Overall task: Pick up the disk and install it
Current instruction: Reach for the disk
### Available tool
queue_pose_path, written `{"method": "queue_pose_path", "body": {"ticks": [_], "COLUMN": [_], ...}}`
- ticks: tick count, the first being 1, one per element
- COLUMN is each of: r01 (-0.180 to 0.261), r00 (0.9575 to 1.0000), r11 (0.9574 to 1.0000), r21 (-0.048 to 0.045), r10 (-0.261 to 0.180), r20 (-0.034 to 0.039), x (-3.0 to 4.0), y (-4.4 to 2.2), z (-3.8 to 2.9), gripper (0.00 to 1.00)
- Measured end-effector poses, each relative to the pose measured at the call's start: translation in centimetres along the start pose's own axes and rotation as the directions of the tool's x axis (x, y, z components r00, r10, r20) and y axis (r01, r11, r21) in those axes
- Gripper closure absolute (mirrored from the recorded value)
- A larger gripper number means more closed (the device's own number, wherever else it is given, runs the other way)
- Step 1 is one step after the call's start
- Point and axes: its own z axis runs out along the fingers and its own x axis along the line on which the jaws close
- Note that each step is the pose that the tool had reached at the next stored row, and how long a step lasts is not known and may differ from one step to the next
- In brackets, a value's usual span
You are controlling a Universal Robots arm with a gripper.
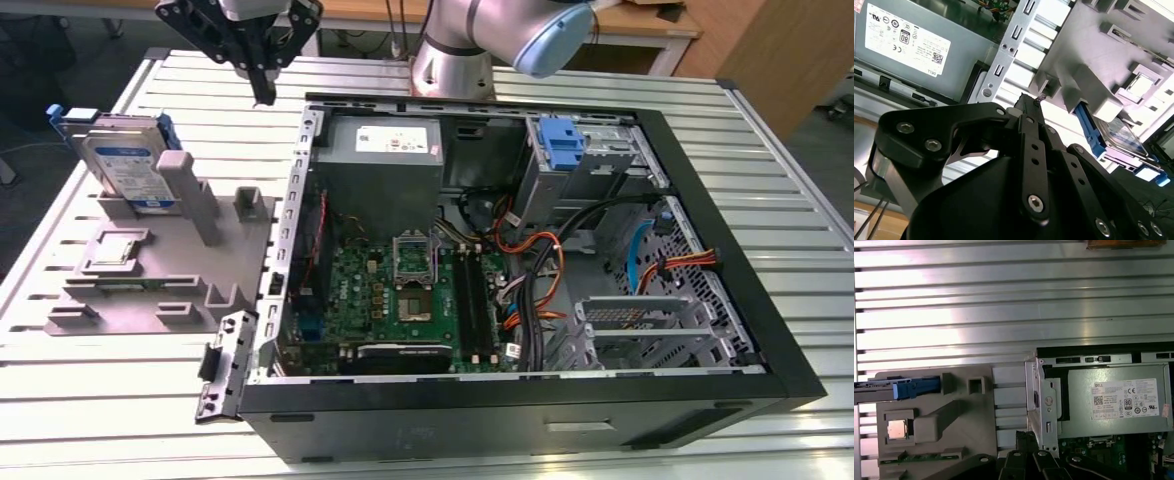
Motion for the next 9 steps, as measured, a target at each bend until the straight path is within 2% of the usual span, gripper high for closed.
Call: {"method": "queue_pose_path", "body": {"ticks": [4,9], "r01": [0.0,0.0], "r00": [1.0,1.0], "r11": [1.0,1.0], "r21": [-0.0001,0.0], "r10": [0.0,0.0], "r20": [0.0001,0.0], "x": [0.43,0.64], "y": [-0.02,0.47], "z": [0.0,0.04], "gripper": [0.9,0.9]}}
